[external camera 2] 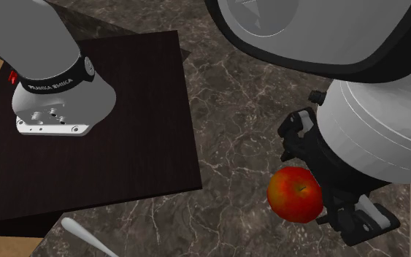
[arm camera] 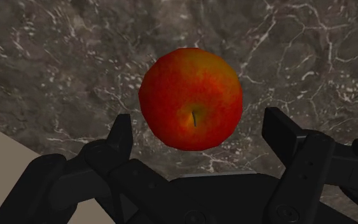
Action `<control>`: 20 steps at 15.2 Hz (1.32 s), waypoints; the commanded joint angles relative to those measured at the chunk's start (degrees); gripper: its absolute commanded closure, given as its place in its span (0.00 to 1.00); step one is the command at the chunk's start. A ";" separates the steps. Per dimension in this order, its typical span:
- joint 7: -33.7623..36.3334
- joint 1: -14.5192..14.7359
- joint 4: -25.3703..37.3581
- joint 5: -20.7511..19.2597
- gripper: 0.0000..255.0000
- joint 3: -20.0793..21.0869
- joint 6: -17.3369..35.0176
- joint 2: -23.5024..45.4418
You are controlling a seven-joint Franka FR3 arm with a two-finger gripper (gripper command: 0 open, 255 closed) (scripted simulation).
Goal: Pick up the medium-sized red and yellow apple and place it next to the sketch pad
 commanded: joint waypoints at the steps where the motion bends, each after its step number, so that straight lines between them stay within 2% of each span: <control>1: -0.18 -0.03 -0.05 0.26 0.00 0.07 0.22 0.20; 5: -0.17 -0.03 -0.05 0.24 0.00 0.07 0.21 0.18; 6: -0.17 -0.03 -0.05 0.24 1.00 0.07 0.21 0.18; 15: -0.18 -0.03 -0.05 0.26 1.00 0.07 0.22 0.20; 20: 3.27 0.41 0.41 -4.47 1.00 -0.93 -3.60 -3.92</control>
